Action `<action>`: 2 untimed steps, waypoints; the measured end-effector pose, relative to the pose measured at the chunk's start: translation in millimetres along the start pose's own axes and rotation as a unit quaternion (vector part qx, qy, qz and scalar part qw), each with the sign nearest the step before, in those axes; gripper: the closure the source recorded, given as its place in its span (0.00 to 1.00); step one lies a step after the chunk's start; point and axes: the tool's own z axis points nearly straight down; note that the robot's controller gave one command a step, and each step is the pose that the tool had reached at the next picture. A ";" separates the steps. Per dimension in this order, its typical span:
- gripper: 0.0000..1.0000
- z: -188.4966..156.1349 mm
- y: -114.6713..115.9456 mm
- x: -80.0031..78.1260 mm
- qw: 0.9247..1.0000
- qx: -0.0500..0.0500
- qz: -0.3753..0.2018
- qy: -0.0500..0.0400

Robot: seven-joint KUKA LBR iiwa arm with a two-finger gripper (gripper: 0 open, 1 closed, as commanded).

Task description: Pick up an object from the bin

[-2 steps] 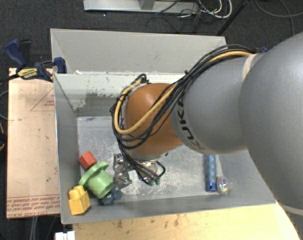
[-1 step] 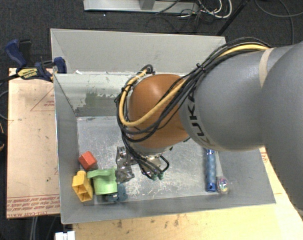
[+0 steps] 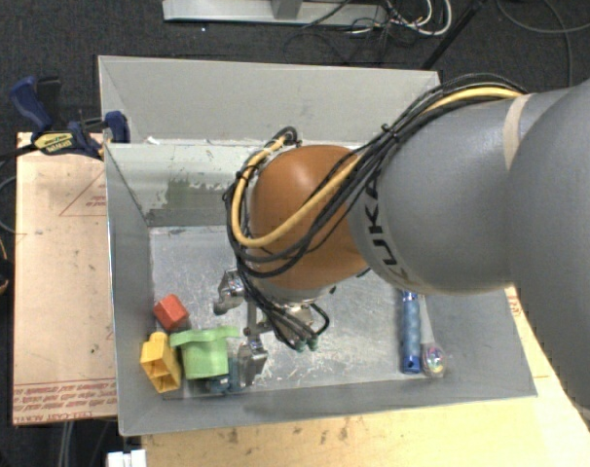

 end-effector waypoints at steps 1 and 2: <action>0.00 104.3 17.0 -29.5 0.971 0.001 -0.240 -0.004; 1.00 101.8 17.1 -31.1 0.971 0.001 -0.240 -0.006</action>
Offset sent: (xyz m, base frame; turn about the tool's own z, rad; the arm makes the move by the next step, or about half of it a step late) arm 0.0212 0.0224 -0.1095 -0.4889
